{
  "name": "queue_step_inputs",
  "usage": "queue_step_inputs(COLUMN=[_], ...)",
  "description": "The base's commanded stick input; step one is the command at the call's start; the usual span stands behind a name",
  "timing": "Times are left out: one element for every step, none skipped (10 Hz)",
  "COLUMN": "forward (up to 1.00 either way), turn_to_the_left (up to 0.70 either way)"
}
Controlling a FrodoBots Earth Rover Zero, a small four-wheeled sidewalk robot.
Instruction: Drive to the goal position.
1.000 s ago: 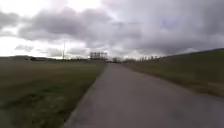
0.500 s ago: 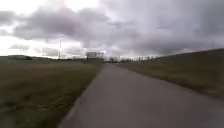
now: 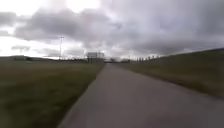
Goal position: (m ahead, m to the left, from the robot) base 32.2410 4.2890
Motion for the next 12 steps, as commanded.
queue_step_inputs(forward=[1.0,1.0,1.0,1.0,1.0,1.0,1.0,1.0,1.0,1.0,1.0,1.0], turn_to_the_left=[0.01,0.01,0.01,0.01,0.01,0.01,0.01,0.01,0.01,0.01,0.01,0.01])
